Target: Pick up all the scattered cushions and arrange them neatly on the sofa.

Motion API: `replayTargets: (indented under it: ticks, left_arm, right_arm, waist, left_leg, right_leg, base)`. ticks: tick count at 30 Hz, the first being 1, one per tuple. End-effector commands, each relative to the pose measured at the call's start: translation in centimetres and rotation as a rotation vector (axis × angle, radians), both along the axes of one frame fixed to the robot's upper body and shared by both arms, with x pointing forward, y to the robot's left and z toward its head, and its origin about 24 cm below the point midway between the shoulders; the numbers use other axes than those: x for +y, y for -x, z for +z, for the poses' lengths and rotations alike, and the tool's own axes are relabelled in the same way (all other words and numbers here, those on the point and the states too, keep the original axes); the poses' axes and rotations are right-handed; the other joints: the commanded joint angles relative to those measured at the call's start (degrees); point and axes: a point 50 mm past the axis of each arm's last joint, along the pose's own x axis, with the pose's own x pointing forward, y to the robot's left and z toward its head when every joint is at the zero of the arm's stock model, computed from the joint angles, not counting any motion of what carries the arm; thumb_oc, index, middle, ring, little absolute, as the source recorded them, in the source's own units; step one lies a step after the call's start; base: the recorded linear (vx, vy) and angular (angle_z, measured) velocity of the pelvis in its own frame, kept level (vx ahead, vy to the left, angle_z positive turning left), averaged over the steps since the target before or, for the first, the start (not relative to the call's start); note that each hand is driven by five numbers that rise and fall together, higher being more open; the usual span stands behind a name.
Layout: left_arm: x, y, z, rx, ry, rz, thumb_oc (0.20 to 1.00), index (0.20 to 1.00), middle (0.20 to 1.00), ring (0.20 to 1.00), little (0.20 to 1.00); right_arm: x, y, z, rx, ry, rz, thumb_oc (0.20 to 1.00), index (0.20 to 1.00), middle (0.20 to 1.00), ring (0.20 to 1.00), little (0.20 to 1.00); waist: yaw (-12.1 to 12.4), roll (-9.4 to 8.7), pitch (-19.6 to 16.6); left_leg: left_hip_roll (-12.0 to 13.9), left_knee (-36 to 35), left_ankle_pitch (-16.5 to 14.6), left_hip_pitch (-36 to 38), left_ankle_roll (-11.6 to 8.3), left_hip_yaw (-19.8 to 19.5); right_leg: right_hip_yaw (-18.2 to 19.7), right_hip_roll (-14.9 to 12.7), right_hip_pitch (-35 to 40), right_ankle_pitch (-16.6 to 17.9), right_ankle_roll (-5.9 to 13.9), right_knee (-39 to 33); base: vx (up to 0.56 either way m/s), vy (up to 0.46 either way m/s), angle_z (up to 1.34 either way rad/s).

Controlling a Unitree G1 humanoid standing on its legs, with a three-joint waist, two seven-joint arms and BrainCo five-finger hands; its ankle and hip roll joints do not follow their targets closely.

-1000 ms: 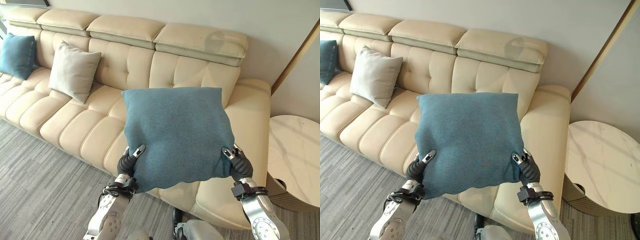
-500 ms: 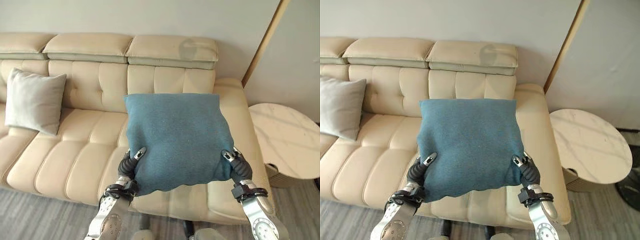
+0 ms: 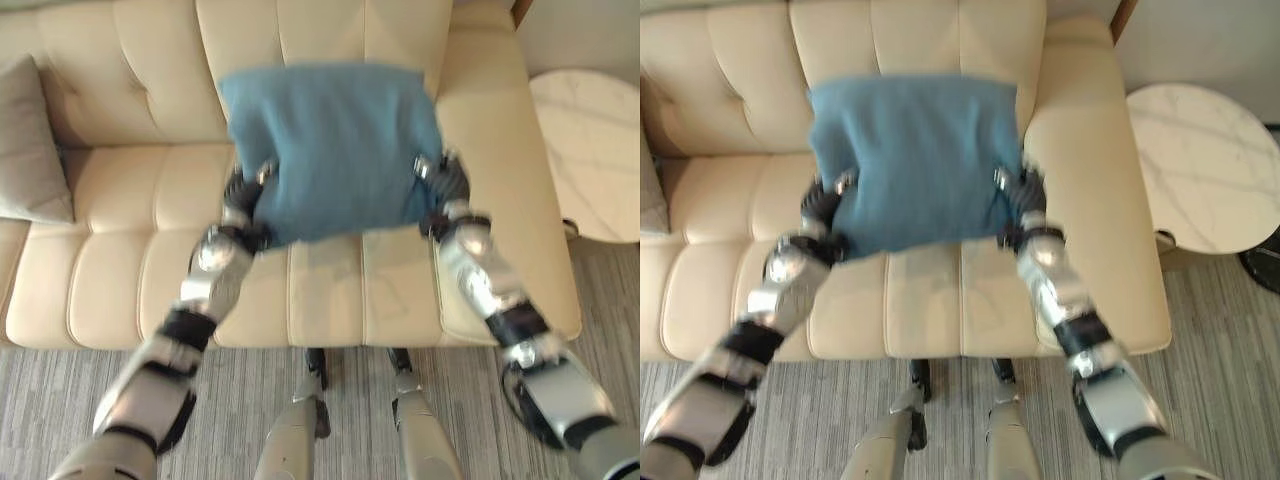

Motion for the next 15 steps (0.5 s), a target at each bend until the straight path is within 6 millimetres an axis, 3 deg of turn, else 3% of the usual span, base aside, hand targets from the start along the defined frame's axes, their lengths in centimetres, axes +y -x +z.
replayTargets:
  ticks: [1, 2, 6, 7, 8, 9, 12, 13, 15]
  left_arm:
    - [-5.9, 3.0, 13.6, -0.547, -0.095, -0.191, 0.200, 0.200, 0.200, 0.200, 0.200]
    - [-5.9, 3.0, 13.7, -0.549, -0.095, -0.191, 0.200, 0.200, 0.200, 0.200, 0.200]
    - [-5.4, 3.0, 17.7, -0.648, -0.285, 0.001, 0.200, 0.200, 0.200, 0.200, 0.200]
    - [-5.4, 3.0, 17.7, -0.648, -0.285, 0.001, 0.200, 0.200, 0.200, 0.200, 0.200]
    - [-4.7, 2.4, 19.0, -0.636, -0.347, 0.121, 0.250, 0.250, 0.250, 0.250, 0.250]
    - [-3.8, 1.7, 19.9, -0.609, -0.384, 0.242, 1.000, 1.000, 1.000, 1.000, 1.000]
    - [-2.6, -0.5, 20.2, -0.444, -0.462, 0.495, 1.000, 1.000, 1.000, 1.000, 1.000]
    - [-2.6, -0.5, 20.3, -0.446, -0.462, 0.495, 1.000, 1.000, 1.000, 1.000, 1.000]
    - [-2.1, -1.0, 19.8, -0.415, -0.601, 0.671, 1.000, 1.000, 1.000, 1.000, 1.000]
  right_arm:
    - [6.0, 4.7, 11.7, -0.571, 0.085, 0.122, 0.200, 0.200, 0.200, 0.200, 0.200]
    - [6.0, 4.7, 11.7, -0.573, 0.085, 0.120, 0.200, 0.200, 0.200, 0.200, 0.200]
    - [4.9, 4.3, 14.8, -0.679, 0.201, -0.156, 0.200, 0.200, 0.200, 0.200, 0.200]
    - [4.9, 4.3, 14.8, -0.680, 0.201, -0.156, 0.200, 0.200, 0.200, 0.200, 0.200]
    - [4.5, 2.4, 15.0, -0.591, 0.308, -0.256, 0.586, 0.586, 0.586, 0.586, 0.586]
    - [4.0, 0.5, 14.9, -0.481, 0.385, -0.326, 1.000, 1.000, 1.000, 1.000, 1.000]
    - [1.9, -2.0, 14.3, -0.317, 0.552, -0.537, 1.000, 1.000, 1.000, 1.000, 1.000]
    - [1.9, -2.0, 14.4, -0.318, 0.551, -0.538, 1.000, 1.000, 1.000, 1.000, 1.000]
    - [-0.1, -2.4, 13.6, -0.285, 0.607, -0.689, 1.000, 1.000, 1.000, 1.000, 1.000]
  waist:
    - [0.6, -0.90, 2.1]
    - [0.6, -0.87, 2.0]
    - [0.8, 0.28, 2.5]
    - [0.8, 0.30, 2.5]
    - [1.0, 0.28, 2.8]
    - [1.4, 0.44, 3.1]
    - [1.9, 0.19, 4.1]
    - [1.9, 0.24, 4.1]
    - [2.4, -0.07, 4.1]
  left_leg:
    - [3.1, 12.3, -12.3, -7.0, -3.98, -6.1]
    - [3.1, 12.5, -12.4, -7.3, -3.99, -6.2]
    - [2.2, 14.2, -11.7, -15.8, -4.52, -7.6]
    - [2.2, 14.3, -11.7, -16.0, -4.52, -7.6]
    - [2.0, 14.5, -11.1, -18.7, -4.70, -8.0]
    - [1.6, 14.1, -10.5, -20.9, -4.69, -8.1]
    - [1.2, 13.6, -9.1, -24.4, -4.89, -8.6]
    - [1.2, 13.6, -9.1, -24.5, -4.89, -8.7]
    - [0.6, 13.1, -8.0, -26.5, -5.10, -9.3]
  right_leg:
    - [-1.9, -1.0, -3.0, -7.9, -0.58, 4.8]
    - [-1.9, -1.0, -3.2, -7.9, -0.58, 4.9]
    - [-2.5, -1.0, -11.2, -7.7, -0.19, 6.9]
    - [-2.5, -1.0, -11.3, -7.7, -0.19, 7.0]
    - [-3.0, -1.1, -13.6, -7.5, 0.02, 7.2]
    - [-3.5, -1.1, -15.7, -7.3, 0.23, 7.2]
    - [-4.8, -1.2, -19.1, -6.6, 0.33, 7.4]
    - [-4.9, -1.2, -19.1, -6.6, 0.33, 7.5]
    - [-5.6, -1.1, -21.3, -6.3, 0.22, 7.8]
  base:
    - [0.00, 0.000, 0.00]
    - [0.00, 0.000, 0.00]
    - [-0.01, -0.010, 0.08]
    - [-0.03, -0.041, 0.18]
    - [-0.04, -0.069, 0.18]
    - [-0.05, -0.096, 0.22]
    - [-0.02, -0.066, 0.18]
    - [-0.03, -0.090, 0.33]
    - [-0.01, -0.092, 0.34]
